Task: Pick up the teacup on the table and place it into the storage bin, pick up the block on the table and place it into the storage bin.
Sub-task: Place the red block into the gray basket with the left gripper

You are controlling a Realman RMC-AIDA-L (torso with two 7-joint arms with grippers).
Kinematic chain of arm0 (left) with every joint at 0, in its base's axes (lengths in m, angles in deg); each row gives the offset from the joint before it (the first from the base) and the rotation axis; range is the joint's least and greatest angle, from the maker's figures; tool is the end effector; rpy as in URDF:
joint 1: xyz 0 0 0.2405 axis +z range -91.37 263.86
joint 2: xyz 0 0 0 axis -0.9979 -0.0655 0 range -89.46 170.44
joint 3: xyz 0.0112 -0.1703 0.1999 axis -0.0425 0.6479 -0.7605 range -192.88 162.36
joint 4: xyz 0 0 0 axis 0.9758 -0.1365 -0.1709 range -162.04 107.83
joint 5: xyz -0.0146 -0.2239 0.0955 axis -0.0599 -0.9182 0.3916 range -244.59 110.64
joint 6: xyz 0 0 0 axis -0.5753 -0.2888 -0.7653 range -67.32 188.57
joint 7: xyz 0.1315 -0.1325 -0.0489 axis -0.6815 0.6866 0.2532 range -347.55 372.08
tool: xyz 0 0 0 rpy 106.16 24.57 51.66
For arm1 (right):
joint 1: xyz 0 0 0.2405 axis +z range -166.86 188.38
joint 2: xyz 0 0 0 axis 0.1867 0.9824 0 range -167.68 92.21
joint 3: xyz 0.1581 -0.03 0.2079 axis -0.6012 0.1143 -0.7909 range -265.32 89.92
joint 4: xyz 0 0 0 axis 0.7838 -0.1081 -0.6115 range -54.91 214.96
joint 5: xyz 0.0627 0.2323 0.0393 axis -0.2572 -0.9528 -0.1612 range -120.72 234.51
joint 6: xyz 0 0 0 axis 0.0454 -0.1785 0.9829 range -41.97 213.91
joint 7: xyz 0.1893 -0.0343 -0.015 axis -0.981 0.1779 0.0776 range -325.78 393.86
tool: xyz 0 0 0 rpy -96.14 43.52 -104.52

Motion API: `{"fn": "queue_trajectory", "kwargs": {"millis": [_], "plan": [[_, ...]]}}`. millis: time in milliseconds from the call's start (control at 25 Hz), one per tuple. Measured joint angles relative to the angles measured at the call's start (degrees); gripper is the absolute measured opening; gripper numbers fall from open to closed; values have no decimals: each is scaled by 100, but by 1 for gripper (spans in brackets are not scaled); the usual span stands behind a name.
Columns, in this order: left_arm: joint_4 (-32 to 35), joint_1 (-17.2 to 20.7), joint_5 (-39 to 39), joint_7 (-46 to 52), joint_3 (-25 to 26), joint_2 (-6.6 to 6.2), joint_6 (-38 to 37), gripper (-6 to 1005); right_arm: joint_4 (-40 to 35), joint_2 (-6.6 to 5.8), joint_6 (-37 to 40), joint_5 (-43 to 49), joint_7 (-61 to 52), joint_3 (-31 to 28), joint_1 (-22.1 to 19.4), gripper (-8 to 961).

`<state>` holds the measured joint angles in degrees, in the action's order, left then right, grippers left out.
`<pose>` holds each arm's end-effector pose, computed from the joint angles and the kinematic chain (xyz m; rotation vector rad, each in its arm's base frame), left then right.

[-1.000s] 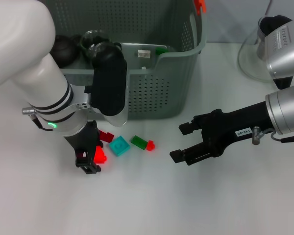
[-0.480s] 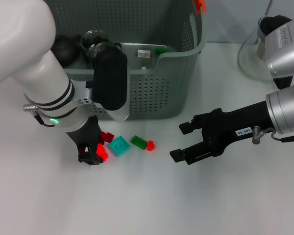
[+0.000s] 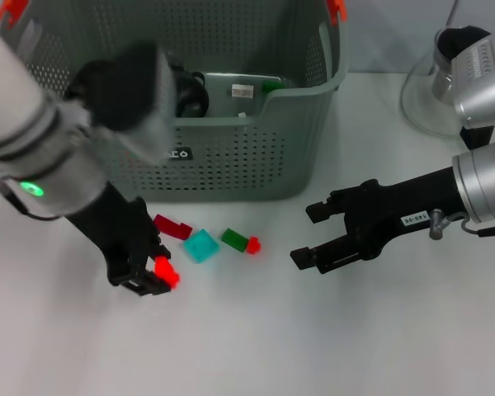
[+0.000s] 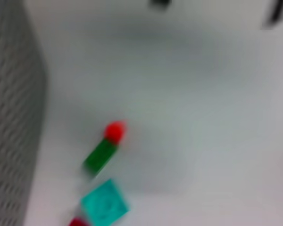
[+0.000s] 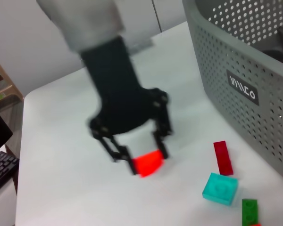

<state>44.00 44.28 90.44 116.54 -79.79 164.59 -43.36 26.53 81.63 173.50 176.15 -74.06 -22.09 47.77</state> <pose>-0.1987 0.3788 -0.0417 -3.0332 -0.2082 0.7161 0.1816 0.3911 -0.0799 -3.0388 0.6521 0.2284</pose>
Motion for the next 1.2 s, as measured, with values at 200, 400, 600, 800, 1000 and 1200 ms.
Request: {"fn": "queue_trajectory", "kwargs": {"millis": [200,400,600,800,1000,1200], "plan": [[759,12,-1189,-106,1743,-147,-1367,435,8,-1,16,15,13,-22,-3,928],[873,-111,-2399,518,2884,-618,-1126,443,48,12,13,4,68,-31,5,928],[196,-436,-2582,1101,3222,-1021,254,451,50,29,20,1,85,-32,53,927],[-738,-708,-2252,1352,2903,-1183,1785,459,50,43,39,12,110,-30,87,927],[-884,-813,-1622,1781,2187,-1068,2761,466,89,43,44,33,106,-28,149,927],[-895,-836,-1483,1910,1892,-1000,3077,474,123,43,45,37,115,-29,169,927]]}}
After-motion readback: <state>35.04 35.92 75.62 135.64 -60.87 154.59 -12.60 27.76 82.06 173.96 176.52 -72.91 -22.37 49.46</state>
